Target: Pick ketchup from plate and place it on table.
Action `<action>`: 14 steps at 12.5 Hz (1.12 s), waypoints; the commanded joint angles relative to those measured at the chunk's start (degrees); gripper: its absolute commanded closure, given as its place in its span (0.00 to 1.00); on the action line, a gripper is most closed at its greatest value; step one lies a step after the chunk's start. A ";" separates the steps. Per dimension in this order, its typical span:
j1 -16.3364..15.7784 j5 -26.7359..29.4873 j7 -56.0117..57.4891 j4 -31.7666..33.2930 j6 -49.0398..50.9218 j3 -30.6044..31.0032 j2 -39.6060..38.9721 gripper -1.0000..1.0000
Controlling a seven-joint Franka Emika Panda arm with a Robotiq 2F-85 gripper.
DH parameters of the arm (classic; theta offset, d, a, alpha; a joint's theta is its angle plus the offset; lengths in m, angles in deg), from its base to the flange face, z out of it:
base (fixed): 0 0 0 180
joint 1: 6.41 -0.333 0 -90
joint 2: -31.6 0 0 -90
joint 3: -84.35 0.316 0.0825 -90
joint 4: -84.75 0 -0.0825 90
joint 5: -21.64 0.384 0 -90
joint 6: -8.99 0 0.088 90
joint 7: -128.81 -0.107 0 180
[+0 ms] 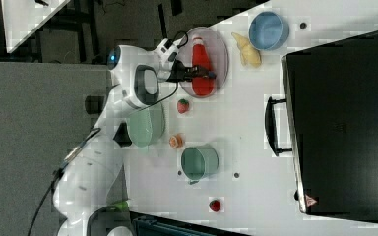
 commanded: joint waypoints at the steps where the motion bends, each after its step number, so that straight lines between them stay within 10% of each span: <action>1: 1.82 1.81 0.88 -2.43 5.41 0.77 11.39 0.43; 14: 8.87 1.96 -0.45 29.40 8.60 -0.99 38.61 0.43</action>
